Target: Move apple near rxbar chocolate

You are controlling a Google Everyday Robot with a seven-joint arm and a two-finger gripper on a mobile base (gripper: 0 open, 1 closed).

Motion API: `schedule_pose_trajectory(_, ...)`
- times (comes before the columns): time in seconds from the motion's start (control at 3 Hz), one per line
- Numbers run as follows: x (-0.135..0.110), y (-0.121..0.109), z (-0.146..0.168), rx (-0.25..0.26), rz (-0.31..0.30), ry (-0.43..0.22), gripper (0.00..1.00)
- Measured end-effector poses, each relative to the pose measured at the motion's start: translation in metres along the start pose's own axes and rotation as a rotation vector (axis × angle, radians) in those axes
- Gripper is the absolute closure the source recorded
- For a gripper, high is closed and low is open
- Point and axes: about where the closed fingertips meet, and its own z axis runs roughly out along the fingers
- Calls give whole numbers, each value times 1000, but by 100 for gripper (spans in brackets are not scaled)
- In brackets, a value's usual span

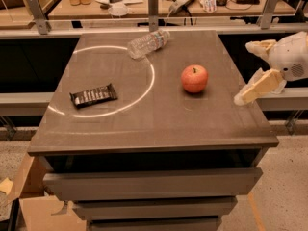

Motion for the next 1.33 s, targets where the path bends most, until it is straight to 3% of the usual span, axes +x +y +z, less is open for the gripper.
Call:
schedule_pose_trajectory(0.33,1,-5,27,-23,19,-53,0)
schedule_pose_trajectory(1.0,1,-25,76,-15,27,-101,0)
schedule_pose_trajectory(1.33,-5,-29,99,-36,39,-127,0)
